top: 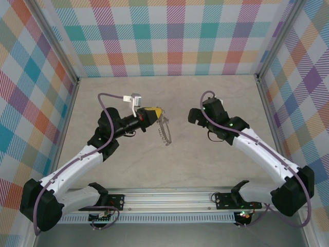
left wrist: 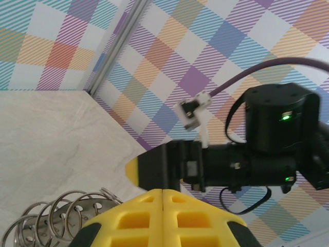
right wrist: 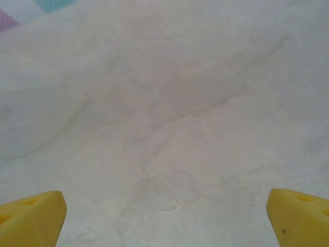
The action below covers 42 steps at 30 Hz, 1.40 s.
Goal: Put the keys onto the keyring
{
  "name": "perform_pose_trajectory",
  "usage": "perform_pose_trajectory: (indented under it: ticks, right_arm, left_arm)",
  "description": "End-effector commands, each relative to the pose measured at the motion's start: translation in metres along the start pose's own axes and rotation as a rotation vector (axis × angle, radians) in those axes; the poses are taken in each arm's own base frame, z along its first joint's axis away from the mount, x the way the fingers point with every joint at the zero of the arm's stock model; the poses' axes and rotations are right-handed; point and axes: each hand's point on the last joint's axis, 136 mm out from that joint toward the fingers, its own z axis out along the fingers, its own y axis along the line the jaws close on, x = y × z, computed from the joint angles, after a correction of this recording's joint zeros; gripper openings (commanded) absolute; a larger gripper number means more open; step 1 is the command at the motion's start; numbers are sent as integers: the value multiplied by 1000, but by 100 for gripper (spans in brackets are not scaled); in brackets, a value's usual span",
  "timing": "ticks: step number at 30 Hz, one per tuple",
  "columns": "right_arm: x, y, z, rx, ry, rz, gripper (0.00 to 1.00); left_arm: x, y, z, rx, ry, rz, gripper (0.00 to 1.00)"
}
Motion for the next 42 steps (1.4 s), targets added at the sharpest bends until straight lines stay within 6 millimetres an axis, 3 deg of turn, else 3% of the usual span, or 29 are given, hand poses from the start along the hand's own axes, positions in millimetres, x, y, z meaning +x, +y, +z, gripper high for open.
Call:
perform_pose_trajectory:
  ticks: [1,9,18,25,31,42]
  right_arm:
    - [-22,21,-17,-129,-71,-30,100]
    - [-23,62,-42,-397,-34,21,100]
    - [-19,74,-64,-582,-68,171,100]
    - [-8,94,-75,-764,-31,214,80]
    - [-9,104,-89,-907,-77,242,55]
    - [-18,142,-114,-1086,-144,150,52]
  left_arm:
    - [-11,-5,-1,21,-54,30,0]
    - [-13,-2,-8,3,-68,9,0]
    - [-24,-4,-3,30,-61,-26,0]
    - [-32,-15,-1,89,-54,-41,0]
    - [-39,-25,-2,127,-59,-39,0]
    - [-37,-26,9,212,-18,-62,0]
